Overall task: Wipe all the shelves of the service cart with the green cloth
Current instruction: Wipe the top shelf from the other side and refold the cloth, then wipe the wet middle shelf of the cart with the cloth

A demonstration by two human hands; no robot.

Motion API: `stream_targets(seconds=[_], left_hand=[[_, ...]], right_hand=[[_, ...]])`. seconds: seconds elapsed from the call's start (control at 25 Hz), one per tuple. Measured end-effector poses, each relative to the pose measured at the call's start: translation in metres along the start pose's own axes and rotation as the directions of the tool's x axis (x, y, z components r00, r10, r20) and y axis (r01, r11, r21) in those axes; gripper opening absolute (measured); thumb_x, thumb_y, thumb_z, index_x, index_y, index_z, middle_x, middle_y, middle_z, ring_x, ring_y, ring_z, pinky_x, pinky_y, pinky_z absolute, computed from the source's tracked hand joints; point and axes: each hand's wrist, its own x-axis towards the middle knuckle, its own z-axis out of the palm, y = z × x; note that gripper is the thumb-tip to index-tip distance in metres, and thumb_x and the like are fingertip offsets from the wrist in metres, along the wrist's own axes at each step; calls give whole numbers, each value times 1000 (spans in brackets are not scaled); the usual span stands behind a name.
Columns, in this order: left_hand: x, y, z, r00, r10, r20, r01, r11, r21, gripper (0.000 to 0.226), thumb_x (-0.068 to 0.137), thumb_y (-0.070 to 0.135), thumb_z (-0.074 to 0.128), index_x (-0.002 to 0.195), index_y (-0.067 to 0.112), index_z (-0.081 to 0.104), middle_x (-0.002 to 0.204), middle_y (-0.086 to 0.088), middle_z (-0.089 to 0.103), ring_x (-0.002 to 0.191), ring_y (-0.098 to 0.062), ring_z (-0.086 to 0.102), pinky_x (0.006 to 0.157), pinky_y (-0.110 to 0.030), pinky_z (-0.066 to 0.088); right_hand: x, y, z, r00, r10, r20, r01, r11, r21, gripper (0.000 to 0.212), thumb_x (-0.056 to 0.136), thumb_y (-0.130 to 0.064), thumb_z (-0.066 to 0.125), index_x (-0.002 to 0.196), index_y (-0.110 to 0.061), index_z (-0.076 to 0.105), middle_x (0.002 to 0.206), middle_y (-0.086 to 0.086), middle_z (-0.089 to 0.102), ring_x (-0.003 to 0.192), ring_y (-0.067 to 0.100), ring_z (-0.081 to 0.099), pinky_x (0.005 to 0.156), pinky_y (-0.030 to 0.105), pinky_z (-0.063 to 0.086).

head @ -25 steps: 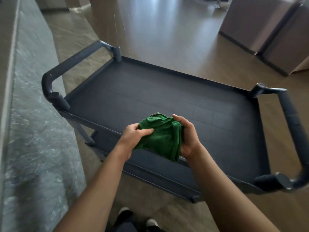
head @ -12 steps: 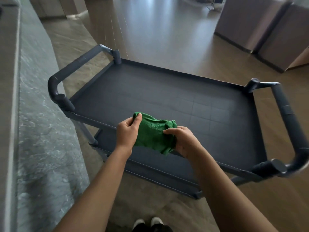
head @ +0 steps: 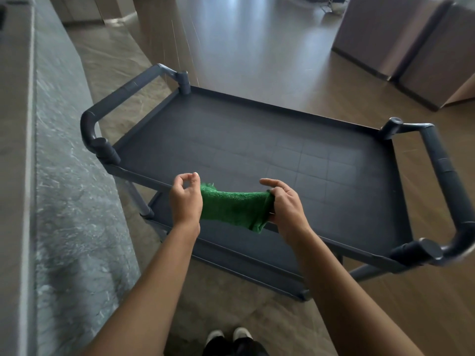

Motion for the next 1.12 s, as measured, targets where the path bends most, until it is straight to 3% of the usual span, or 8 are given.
stream_targets(seconds=[0.16,0.28,0.52,0.72,0.8,0.92,1.0,1.12], left_hand=[[3,-1,-13,971,50,232,-27,995,-100,8,87,19,66,84,26,68,77,13,62,70,2,57,61,-4,42],[4,-5,-25,904,139,403,-204,971,123,29,82,6,69,103,26,70,98,5,62,86,-4,58,74,-6,45],[19,-5,-50,839,227,494,-418,851,319,41,86,0,63,123,18,63,103,-4,49,94,-15,52,81,-5,37],[24,-4,-66,822,361,442,-543,731,413,31,80,-6,66,107,10,69,99,-6,51,94,-21,54,86,-22,42],[23,-7,-71,829,386,405,-542,733,411,24,81,-4,67,99,10,70,100,-6,50,98,-24,54,89,-30,47],[16,-16,-76,881,324,345,-432,848,308,18,80,-2,66,88,14,66,108,-1,47,106,-21,50,92,-31,47],[7,-25,-79,902,267,339,-344,919,192,15,81,-2,63,88,11,65,107,-5,56,101,-18,54,90,-30,49],[-9,-46,-78,914,253,318,-294,951,90,12,81,3,59,90,9,64,91,-8,64,84,-12,58,76,-25,50]], right_hand=[[-10,-3,1,988,-58,141,70,994,-80,19,88,-4,59,95,-19,69,84,8,60,78,21,58,80,45,54],[-8,-1,5,988,-102,115,121,977,-174,36,77,9,62,93,-22,66,91,8,63,78,20,61,76,42,56],[-2,1,14,973,-186,139,224,904,-363,42,71,12,48,92,-20,66,81,8,65,64,18,53,63,31,48],[-2,5,26,910,-386,152,397,705,-587,30,76,3,58,91,-19,70,79,-3,64,71,12,59,65,9,44],[-1,11,30,898,-404,173,422,686,-592,23,79,0,60,91,-17,71,92,1,62,82,16,61,75,16,46],[1,24,30,893,-396,213,447,732,-514,17,82,1,57,88,-14,64,111,1,53,102,21,57,93,36,48],[-1,33,26,905,-360,226,424,803,-419,22,82,2,54,81,-19,59,106,3,61,93,25,62,85,43,52],[-3,52,10,898,-335,285,414,863,-290,31,84,6,50,78,-22,60,68,-7,62,57,7,57,56,25,48]])
